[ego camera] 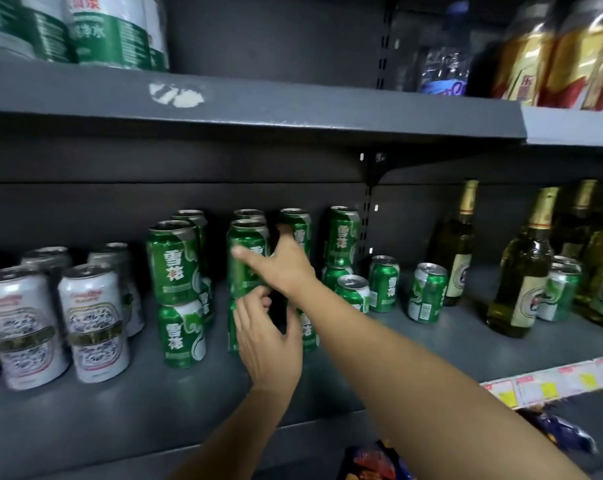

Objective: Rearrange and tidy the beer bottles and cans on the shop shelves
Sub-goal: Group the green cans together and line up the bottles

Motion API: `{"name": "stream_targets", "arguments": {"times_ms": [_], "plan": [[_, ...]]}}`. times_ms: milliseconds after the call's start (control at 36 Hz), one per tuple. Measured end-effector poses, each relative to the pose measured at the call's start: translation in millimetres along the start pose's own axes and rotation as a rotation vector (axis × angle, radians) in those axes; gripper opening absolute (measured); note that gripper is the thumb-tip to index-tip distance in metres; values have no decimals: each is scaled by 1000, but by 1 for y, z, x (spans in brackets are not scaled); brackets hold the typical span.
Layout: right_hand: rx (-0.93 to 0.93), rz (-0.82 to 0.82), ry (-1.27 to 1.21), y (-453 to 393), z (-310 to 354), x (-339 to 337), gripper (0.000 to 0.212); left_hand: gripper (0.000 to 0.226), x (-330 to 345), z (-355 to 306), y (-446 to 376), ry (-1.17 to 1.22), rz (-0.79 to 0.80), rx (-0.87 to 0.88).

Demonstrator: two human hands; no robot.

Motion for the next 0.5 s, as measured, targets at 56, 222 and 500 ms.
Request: {"name": "stream_targets", "arguments": {"times_ms": [56,222,500], "plan": [[0,-251,-84,5,-13,-27,60,33,11,-10,1,25,25,51],[138,-879,-159,21,-120,-131,30,27,56,-50,20,72,153,156],[385,-448,-60,0,-242,-167,81,26,133,-71,44,13,416,40]]}}
Point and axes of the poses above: each hand's wrist, its own y-axis away from the middle knuckle, its own x-axis out of the palm, z = x × y, the point moved 3 cm from there along -y, towards the middle knuckle, and after that the axes turned 5 degrees about z, right-handed, at the moved point
